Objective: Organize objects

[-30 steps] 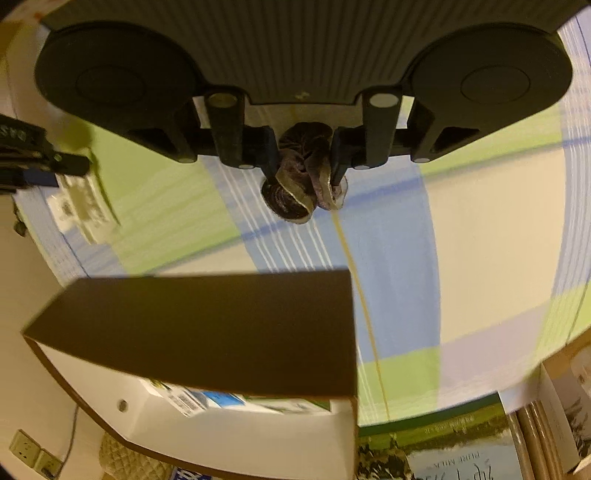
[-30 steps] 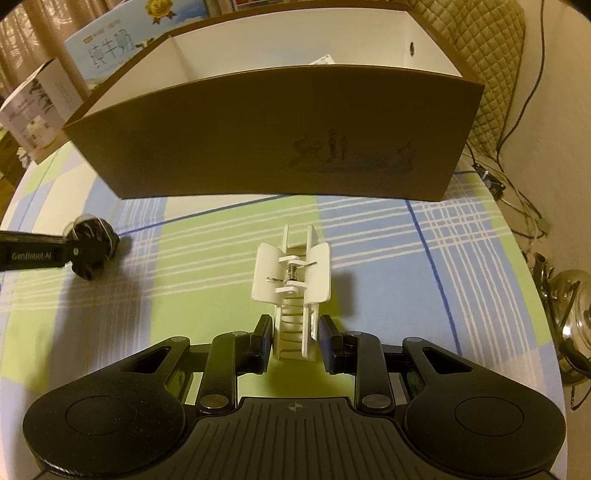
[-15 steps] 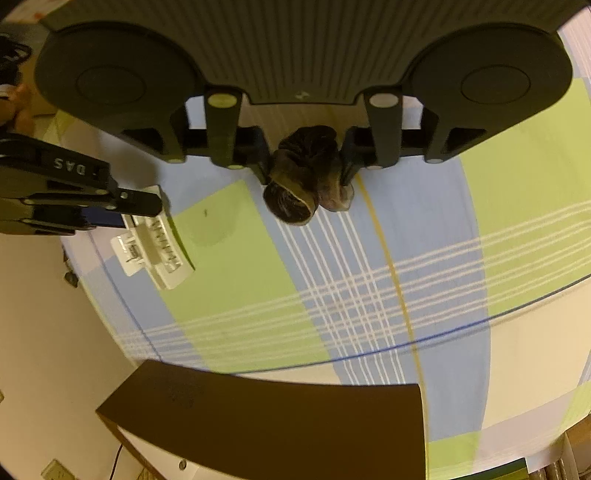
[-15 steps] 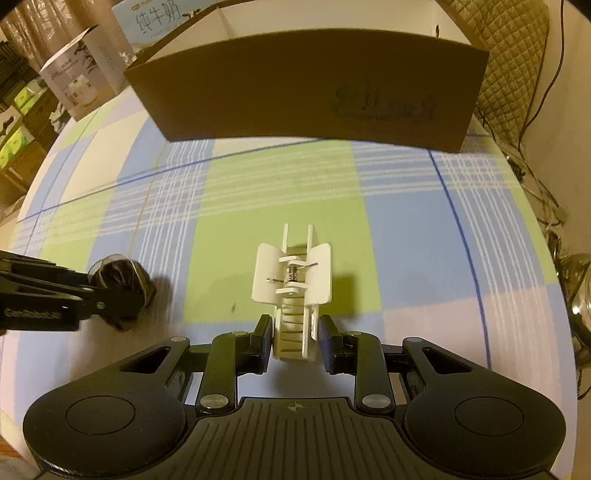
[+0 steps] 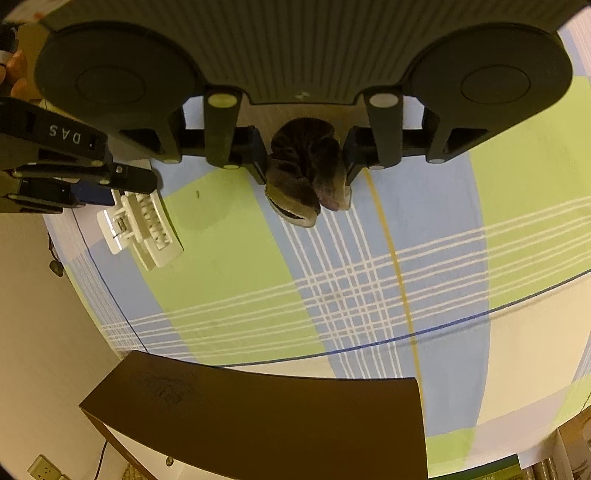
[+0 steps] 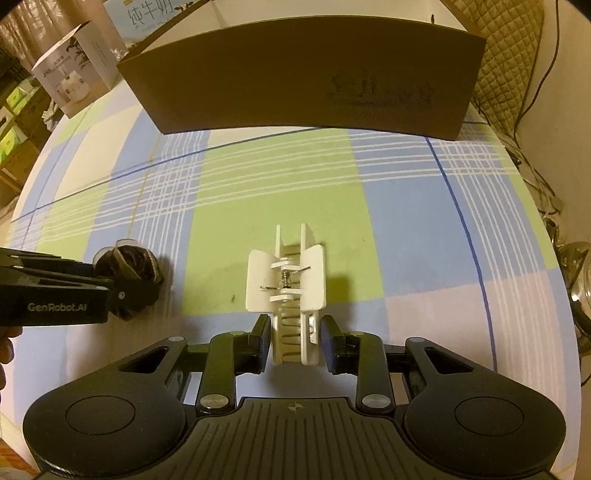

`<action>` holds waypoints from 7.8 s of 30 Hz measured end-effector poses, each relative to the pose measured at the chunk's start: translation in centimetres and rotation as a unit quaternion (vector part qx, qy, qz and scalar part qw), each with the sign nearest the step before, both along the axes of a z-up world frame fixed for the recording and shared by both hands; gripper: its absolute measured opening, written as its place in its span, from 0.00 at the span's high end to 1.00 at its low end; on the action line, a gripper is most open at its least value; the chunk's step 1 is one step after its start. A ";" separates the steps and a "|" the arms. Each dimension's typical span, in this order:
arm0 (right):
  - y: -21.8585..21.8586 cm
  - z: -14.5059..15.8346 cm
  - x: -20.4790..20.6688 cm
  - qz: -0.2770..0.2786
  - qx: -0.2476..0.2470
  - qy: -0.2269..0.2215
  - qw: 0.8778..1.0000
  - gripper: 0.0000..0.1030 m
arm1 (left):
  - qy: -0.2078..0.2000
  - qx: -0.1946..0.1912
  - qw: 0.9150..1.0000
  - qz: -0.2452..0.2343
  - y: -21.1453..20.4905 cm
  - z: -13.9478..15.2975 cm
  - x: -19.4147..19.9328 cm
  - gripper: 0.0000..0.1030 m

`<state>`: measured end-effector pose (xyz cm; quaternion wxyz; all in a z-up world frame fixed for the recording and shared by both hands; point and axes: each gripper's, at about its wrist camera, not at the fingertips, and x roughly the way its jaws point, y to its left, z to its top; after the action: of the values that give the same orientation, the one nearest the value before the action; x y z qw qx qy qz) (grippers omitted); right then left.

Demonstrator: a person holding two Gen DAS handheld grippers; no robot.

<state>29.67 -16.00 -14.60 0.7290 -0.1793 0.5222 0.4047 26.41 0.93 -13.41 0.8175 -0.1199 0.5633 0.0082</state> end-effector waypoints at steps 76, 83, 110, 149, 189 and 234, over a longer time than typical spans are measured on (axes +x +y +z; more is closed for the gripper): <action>11.7 10.5 21.6 -0.032 0.097 -0.116 0.988 0.77 | -0.138 0.078 0.987 -0.016 1.9 10.4 22.9 0.74; 14.1 8.2 24.2 -0.038 0.069 -0.111 0.991 0.77 | -0.116 0.092 0.989 -0.025 2.1 8.0 27.3 0.74; 15.6 6.3 26.7 -0.037 0.053 -0.107 0.992 0.76 | -0.100 0.114 0.988 -0.018 3.5 4.8 31.7 0.37; 8.8 10.2 20.9 -0.054 0.136 -0.073 0.987 0.41 | -0.149 0.110 0.983 0.021 3.5 11.6 22.1 0.03; -4.6 13.5 3.0 0.005 0.105 -0.052 0.993 0.40 | -0.116 0.110 0.983 0.085 -5.2 14.8 -1.3 0.01; -8.7 15.1 -11.4 -0.067 0.113 -0.053 0.990 0.40 | -0.131 0.097 0.986 0.024 -3.8 15.4 -14.3 0.01</action>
<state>18.24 -24.67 0.45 0.7969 -0.0814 0.4441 0.4015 12.07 -2.91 2.03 0.8917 -0.0537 0.4446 0.0663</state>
